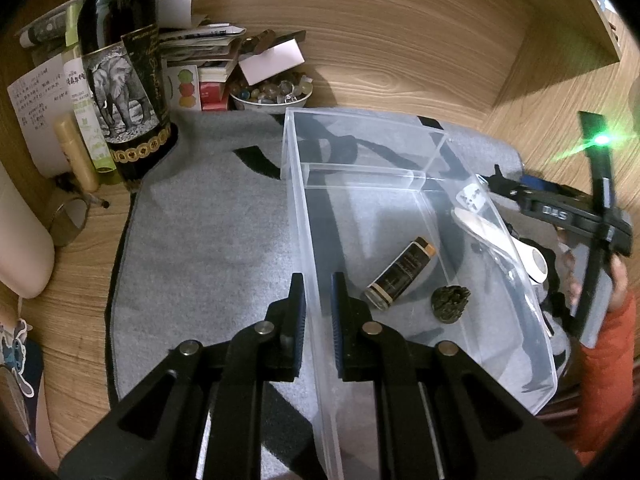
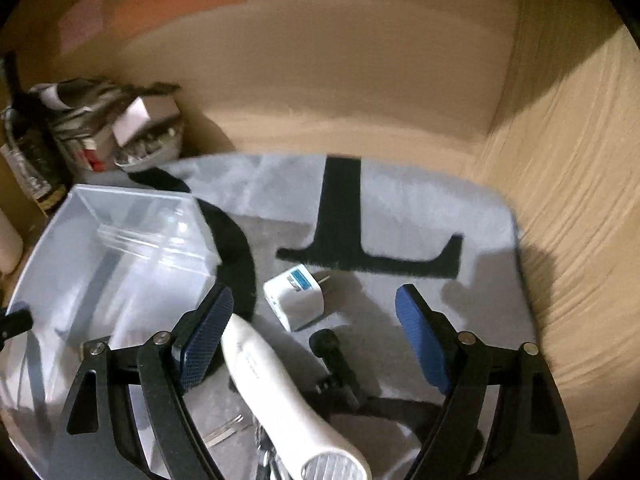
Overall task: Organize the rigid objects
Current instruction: 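Grasp the white plug adapter with the right tool and lift it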
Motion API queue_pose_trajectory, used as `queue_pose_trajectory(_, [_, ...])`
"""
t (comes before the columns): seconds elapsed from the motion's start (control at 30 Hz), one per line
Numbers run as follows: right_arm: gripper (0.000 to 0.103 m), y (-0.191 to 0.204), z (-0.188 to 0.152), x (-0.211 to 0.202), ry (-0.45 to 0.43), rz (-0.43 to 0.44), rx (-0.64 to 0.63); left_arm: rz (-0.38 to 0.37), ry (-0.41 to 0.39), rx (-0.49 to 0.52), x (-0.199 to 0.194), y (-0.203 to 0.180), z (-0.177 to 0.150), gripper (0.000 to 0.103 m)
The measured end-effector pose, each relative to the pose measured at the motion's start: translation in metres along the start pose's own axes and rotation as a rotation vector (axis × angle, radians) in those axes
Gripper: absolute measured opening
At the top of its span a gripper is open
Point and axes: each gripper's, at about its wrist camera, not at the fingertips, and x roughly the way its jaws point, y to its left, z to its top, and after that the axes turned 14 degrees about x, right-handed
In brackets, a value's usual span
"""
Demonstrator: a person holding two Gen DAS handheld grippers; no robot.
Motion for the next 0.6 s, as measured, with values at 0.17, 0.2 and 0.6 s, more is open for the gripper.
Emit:
queue_pose_trajectory(0.17, [0.069,-0.005,0.001,0.024,0.07,0.01,0.015,-0.008,0.002,-0.008,0.0,0.0,0.0,0.011])
queue_pose_trajectory(0.2, [0.062,-0.005,0.002,0.029,0.092,0.021,0.014,-0.006,0.002,-0.006,0.0,0.001,0.0,0.011])
queue_pose_trajectory(0.6, [0.026,0.007,-0.004,0.019,0.086,0.063,-0.027,-0.007,0.003,-0.005,0.001,0.001,0.0,0.011])
